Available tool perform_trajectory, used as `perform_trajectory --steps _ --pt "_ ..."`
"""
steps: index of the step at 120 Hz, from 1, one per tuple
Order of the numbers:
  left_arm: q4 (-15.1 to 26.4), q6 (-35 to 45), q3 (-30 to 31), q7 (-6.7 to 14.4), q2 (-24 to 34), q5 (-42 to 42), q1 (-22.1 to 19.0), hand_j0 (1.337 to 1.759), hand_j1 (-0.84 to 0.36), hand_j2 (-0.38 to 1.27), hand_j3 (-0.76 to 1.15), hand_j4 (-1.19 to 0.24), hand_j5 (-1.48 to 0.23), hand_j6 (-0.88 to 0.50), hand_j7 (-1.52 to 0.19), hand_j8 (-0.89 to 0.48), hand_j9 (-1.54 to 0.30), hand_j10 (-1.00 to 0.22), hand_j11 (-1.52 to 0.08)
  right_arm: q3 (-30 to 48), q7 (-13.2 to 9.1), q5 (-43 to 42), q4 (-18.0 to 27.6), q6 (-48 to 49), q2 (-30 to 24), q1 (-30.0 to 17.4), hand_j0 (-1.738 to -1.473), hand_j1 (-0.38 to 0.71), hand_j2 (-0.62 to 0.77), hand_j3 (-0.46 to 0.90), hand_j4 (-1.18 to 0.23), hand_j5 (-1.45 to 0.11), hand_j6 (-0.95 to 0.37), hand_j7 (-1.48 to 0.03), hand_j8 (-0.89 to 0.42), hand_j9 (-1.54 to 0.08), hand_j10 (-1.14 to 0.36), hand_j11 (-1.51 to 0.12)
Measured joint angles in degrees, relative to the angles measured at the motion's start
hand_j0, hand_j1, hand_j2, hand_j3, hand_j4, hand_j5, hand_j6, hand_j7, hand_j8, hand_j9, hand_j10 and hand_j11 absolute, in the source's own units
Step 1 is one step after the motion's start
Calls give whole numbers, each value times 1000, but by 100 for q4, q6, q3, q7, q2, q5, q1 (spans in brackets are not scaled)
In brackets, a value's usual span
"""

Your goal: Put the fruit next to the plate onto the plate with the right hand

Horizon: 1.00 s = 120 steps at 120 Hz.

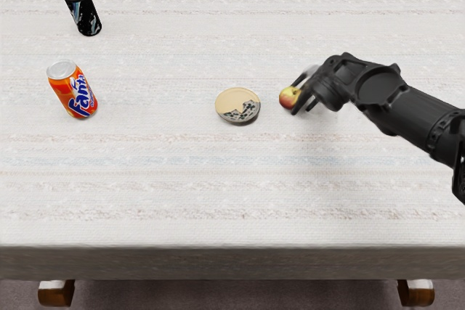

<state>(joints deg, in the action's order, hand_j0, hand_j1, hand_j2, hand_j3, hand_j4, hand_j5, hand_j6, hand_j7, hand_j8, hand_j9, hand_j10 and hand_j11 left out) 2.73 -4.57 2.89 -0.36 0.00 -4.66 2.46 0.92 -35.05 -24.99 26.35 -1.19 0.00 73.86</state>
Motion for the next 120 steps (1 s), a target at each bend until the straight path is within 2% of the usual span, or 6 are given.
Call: perform_trajectory --steps 22,36,84,85,97,120 --pt "0 0 0 0 0 0 0 1658 346 1 0 -3 -3 -3 -3 -3 -3 -3 -3 1271 5 276 -127 1391 -178 -62 -1641 401 303 0 -427 -1143 -333 -1114 -555 -1145 -828 -1148" --pt "0 0 0 0 0 0 0 1658 346 1 0 -3 -3 -3 -3 -3 -3 -3 -3 1662 7 551 -148 2102 -401 -48 -1642 362 279 0 -463 -1158 -363 -1123 -588 -1162 -835 -1167" --pt "0 -1 0 0 0 0 0 1658 346 1 0 -3 -3 -3 -3 -3 -3 -3 -3 1819 4 667 -146 2514 -495 117 -1648 341 297 1 -482 -1181 -420 -1133 -639 -1173 -850 -1176" --pt "0 -1 0 0 0 0 0 1658 346 1 0 -3 -3 -3 -3 -3 -3 -3 -3 1817 4 666 -145 2510 -489 121 -1647 343 300 -4 -489 -1172 -472 -1133 -656 -1164 -854 -1167" --pt "0 0 0 0 0 0 0 1658 346 1 0 -3 -3 -3 -3 -3 -3 -3 -3 1816 5 662 -139 2513 -405 146 -1649 363 366 1 -500 -1165 -460 -1133 -728 -1161 -857 -1163" --pt "0 0 0 0 0 0 0 1658 346 1 0 -3 -3 -3 -3 -3 -3 -3 -3 1813 6 658 -137 2517 -339 158 -1651 358 358 0 -511 -1158 -478 -1134 -776 -1157 -861 -1158"
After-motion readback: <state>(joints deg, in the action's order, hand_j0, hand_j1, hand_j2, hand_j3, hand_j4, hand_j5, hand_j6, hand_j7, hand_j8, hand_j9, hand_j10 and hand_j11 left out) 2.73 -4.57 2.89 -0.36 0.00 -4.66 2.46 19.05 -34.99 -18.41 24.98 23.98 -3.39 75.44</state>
